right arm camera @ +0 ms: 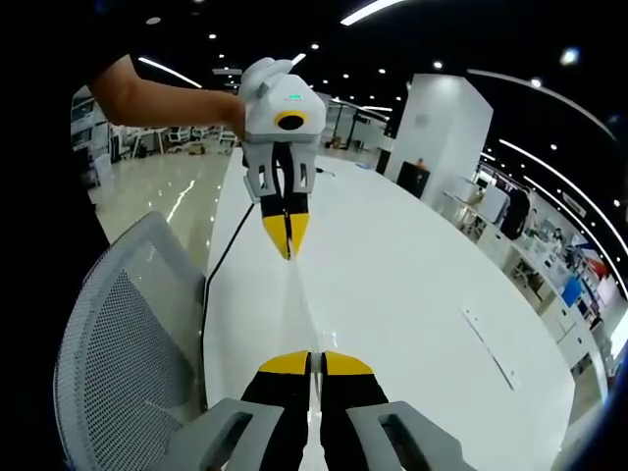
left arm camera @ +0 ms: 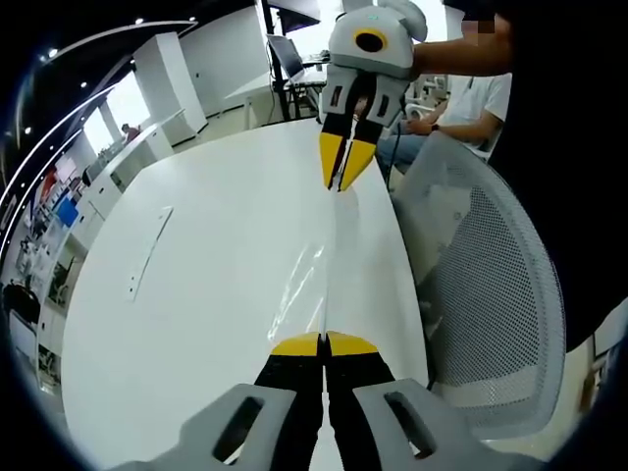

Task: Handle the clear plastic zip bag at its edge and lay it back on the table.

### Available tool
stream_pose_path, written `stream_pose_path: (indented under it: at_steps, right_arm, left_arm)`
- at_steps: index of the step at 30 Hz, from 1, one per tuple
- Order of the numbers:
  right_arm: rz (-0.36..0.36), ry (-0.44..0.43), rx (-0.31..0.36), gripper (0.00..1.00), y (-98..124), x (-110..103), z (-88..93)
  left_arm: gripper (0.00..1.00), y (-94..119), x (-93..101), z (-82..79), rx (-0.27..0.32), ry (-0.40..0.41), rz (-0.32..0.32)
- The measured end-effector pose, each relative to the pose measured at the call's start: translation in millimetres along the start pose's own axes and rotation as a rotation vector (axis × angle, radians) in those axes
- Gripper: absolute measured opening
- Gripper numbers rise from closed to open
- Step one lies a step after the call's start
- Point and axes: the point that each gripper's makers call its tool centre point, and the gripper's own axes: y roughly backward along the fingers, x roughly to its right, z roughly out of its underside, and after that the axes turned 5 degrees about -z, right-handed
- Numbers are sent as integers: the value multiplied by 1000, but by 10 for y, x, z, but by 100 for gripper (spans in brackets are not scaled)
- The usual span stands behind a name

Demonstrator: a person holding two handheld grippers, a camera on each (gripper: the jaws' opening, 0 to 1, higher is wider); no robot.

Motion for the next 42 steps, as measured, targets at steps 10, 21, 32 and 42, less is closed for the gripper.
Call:
stream_pose_path:
  at_steps: [10, 21, 32, 42]
  right_arm:
    - [10, -6, 3, 0, 17, 32, 15]
    - [14, -13, 8, 0, 31, 33, 17]
    - [19, -21, 12, 0, 78, 42, 55]
    - [28, -28, 16, 0, 109, 52, 51]
  left_arm:
    - [0, 1, -3, -4, 4, 3, -1]
    - [0, 1, -11, -10, 7, 3, 1]
    - [0, 31, -28, 8, 8, 6, -1]
    - [0, 40, -53, -37, 5, -13, -12]
